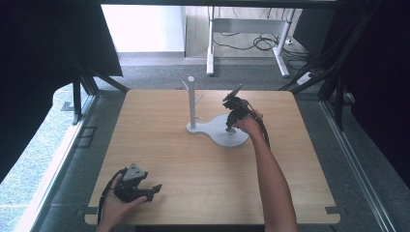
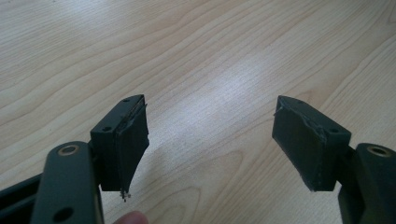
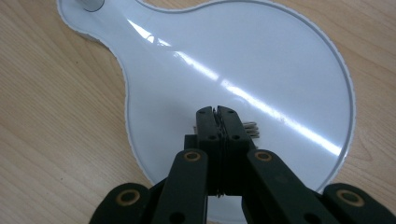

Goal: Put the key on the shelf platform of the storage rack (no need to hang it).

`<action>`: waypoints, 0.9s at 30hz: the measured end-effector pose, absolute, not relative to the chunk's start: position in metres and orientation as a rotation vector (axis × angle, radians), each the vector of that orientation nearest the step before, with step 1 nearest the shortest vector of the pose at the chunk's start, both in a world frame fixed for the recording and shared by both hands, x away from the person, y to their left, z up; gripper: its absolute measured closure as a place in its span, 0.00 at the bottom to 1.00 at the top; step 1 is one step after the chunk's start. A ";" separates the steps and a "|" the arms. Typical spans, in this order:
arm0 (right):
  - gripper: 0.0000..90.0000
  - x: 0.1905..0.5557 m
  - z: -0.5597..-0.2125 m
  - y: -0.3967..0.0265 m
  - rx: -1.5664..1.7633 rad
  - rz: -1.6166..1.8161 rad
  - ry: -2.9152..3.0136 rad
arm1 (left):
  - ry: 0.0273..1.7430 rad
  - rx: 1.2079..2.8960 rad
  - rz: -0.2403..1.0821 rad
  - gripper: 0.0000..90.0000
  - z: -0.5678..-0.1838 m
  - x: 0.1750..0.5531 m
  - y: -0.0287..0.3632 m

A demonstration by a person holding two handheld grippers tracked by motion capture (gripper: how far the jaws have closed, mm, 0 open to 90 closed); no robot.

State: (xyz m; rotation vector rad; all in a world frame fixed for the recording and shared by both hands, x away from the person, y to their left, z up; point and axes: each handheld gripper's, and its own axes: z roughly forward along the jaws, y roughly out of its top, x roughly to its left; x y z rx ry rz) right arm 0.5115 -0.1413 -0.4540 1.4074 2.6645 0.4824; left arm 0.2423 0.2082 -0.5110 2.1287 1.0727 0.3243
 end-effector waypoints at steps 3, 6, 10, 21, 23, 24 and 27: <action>1.00 0.512 -0.459 -0.140 1.404 0.465 2.671 | 1.074 2.129 0.325 0.30 -0.512 0.243 0.208; 1.00 0.513 -0.462 -0.138 1.403 0.461 2.673 | 1.076 2.129 0.324 0.30 -0.512 0.243 0.209; 0.99 0.514 -0.466 -0.135 1.405 0.455 2.666 | 1.073 2.134 0.322 0.30 -0.512 0.243 0.208; 0.98 0.513 -0.470 -0.132 1.403 0.469 2.649 | 1.065 2.143 0.318 0.30 -0.514 0.242 0.205; 0.98 0.512 -0.470 -0.132 1.400 0.474 2.652 | 1.065 2.143 0.319 0.30 -0.514 0.242 0.205; 0.98 0.512 -0.470 -0.133 1.403 0.474 2.653 | 1.066 2.143 0.319 0.30 -0.514 0.242 0.205; 0.94 0.511 -0.469 -0.134 1.396 0.479 2.655 | 1.069 2.142 0.320 0.30 -0.514 0.243 0.206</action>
